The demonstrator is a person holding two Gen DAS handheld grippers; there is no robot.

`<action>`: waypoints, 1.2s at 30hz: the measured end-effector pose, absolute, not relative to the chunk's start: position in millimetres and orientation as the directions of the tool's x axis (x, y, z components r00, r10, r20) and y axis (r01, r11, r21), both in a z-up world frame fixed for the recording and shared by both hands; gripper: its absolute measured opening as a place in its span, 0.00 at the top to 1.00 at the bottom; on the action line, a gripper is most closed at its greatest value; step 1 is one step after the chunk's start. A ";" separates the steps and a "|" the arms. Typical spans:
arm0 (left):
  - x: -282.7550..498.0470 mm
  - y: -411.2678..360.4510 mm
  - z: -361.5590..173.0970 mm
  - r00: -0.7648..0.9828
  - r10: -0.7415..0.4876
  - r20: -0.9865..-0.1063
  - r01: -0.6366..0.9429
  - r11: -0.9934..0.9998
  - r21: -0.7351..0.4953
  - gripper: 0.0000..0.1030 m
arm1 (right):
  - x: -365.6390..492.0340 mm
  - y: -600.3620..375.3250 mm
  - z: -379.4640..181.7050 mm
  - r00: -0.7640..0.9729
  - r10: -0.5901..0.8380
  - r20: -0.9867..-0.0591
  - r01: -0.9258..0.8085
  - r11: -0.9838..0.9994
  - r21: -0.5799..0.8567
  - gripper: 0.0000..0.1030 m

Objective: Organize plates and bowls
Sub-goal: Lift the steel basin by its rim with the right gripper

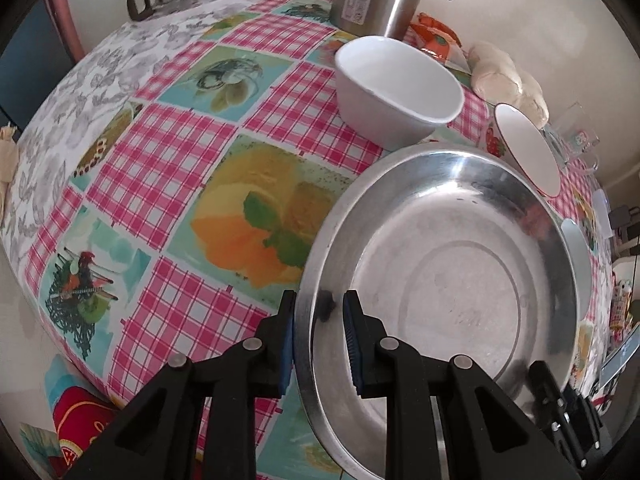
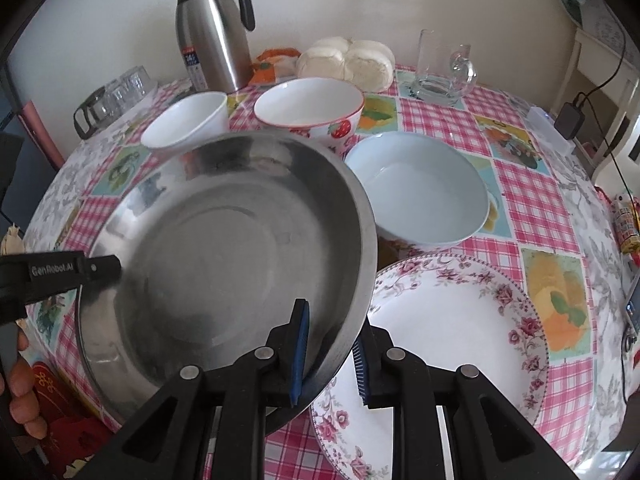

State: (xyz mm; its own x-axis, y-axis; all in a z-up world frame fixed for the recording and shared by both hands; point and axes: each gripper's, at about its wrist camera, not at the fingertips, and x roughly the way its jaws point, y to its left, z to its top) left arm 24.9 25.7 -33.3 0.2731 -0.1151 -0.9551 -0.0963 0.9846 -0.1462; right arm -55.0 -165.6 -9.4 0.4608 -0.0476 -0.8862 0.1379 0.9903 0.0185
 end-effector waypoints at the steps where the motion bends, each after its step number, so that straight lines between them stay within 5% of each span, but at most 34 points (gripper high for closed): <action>1: 25.0 26.6 -33.5 0.273 -0.118 -0.955 -0.098 0.984 -0.150 0.79 | -54.3 -164.2 -11.4 0.451 -0.050 -0.891 0.135 0.991 0.013 0.77; 26: 27.4 20.2 -43.7 0.236 -0.171 -0.957 -0.056 0.980 -0.189 0.79 | -53.6 -174.1 -21.1 0.394 -0.055 -0.918 0.195 0.981 0.025 0.75; 30: 27.0 21.2 -43.4 0.234 -0.174 -0.956 -0.062 0.979 -0.194 0.78 | -53.0 -174.2 -23.2 0.382 -0.050 -0.923 0.196 0.980 0.027 0.60; 36: 25.7 21.1 -42.4 0.232 -0.178 -0.956 -0.066 0.978 -0.198 0.75 | -53.9 -177.3 -17.5 0.407 -0.055 -0.912 0.210 0.977 0.035 0.54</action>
State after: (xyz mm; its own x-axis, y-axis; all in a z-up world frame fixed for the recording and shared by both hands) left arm 25.7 21.1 -42.4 0.2322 -0.1778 -0.9563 -0.0656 0.9781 -0.1977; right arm -53.9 -177.3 -17.5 0.4070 -0.0545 -0.9118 0.2097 0.9771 0.0352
